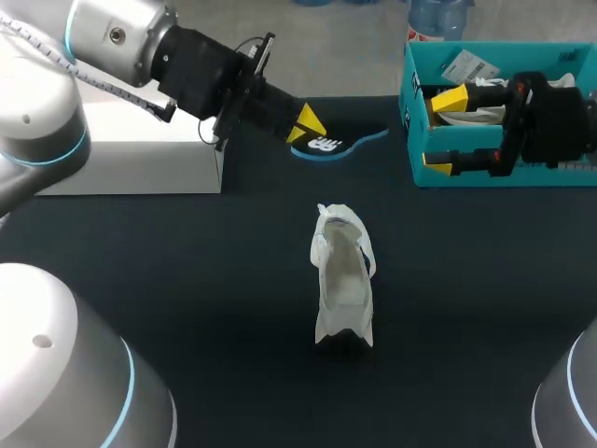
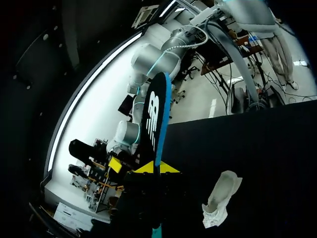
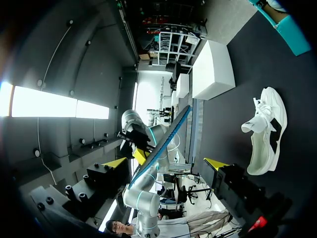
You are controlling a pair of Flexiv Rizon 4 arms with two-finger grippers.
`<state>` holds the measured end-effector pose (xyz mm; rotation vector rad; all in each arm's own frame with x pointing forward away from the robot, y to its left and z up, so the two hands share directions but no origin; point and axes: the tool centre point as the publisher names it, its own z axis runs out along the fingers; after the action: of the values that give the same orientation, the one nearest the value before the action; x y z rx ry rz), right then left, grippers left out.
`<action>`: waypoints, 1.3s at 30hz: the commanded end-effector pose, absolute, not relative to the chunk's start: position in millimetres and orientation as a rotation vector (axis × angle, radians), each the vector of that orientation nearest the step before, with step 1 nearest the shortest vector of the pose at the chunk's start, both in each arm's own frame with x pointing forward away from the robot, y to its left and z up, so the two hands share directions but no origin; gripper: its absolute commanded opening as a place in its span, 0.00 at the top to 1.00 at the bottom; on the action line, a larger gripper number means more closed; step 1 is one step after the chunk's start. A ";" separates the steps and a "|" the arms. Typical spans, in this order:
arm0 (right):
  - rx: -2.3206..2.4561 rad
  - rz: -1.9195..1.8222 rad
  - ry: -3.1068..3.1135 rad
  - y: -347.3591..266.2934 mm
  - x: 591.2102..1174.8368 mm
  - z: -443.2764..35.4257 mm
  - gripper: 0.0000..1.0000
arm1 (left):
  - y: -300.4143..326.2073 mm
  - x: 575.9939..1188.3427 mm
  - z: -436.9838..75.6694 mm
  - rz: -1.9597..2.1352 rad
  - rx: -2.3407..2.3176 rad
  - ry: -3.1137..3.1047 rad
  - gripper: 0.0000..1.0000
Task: Take the shoe out of the shoebox, open the shoe tongue, remove and reinsert the insole, then place the shoe into the shoebox
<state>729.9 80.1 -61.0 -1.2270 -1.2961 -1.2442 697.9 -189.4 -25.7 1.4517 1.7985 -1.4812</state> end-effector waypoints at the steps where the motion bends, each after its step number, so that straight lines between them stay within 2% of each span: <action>1: -1.228 -1.244 -1.296 81.3 730.1 -61.7 0.00 | -190.1 698.6 -21.8 -1.469 1.469 1.794 1.00; 6: -1.228 -1.244 -1.296 81.3 730.1 -61.7 0.00 | -190.1 698.6 -21.8 -1.469 1.469 1.794 1.00; 12: -1.228 -1.244 -1.296 81.3 730.1 -61.7 0.00 | -197.9 710.0 -44.6 -1.202 1.326 1.673 1.00; 21: -1.228 -1.244 -1.296 81.3 730.1 -61.7 0.00 | -207.9 711.6 -67.1 -0.915 1.445 1.414 1.00; 39: -1.248 -1.228 -1.309 92.2 742.7 -66.1 0.00 | -231.4 718.8 -91.5 -0.922 1.358 1.443 1.00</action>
<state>735.5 84.6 -63.5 -1.2518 -1.3079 -1.2359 720.3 -221.8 -88.2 1.3796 1.4427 -0.9398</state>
